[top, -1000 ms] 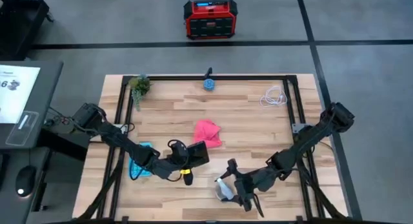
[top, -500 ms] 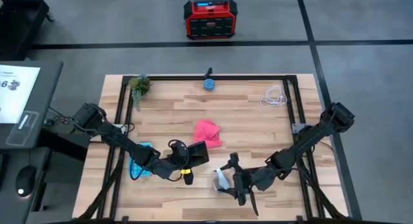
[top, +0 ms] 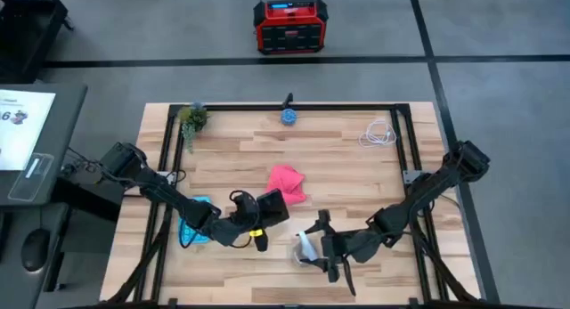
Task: Apply microfiber cloth
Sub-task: Spray the back of the black cellphone using transparent spray bottle
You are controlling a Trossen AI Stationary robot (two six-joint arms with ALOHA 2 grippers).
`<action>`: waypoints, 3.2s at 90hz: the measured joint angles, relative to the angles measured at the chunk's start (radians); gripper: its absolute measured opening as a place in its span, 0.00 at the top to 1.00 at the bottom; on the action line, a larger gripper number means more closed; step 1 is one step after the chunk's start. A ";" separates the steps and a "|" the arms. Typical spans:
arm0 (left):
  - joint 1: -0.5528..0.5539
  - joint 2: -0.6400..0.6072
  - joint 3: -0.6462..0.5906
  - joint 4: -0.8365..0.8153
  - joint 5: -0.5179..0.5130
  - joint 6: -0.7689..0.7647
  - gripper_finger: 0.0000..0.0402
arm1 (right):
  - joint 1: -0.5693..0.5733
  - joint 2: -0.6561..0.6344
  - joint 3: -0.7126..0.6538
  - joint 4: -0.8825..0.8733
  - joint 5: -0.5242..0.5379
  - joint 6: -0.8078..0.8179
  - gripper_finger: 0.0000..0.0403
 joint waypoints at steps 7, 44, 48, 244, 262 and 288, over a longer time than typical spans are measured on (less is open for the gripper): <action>0.019 0.000 0.018 -0.009 -0.002 0.007 0.98 | -0.003 0.000 0.000 -0.004 -0.001 0.012 0.26; 0.076 0.000 0.094 -0.140 -0.002 0.040 0.98 | -0.041 -0.001 0.000 -0.029 -0.094 0.060 0.26; 0.075 0.000 0.094 -0.141 -0.002 0.040 0.98 | -0.041 -0.001 0.000 -0.030 -0.096 0.062 0.26; 0.053 0.000 0.094 -0.333 0.008 -0.030 0.98 | -0.043 -0.311 -0.006 -0.841 0.126 0.402 0.35; 0.053 0.000 0.094 -0.330 0.007 -0.035 0.98 | -0.076 -0.341 -0.004 -0.947 0.129 0.445 0.35; 0.053 0.000 0.094 -0.332 0.012 -0.053 0.98 | -0.101 -0.350 -0.002 -0.994 0.096 0.403 0.35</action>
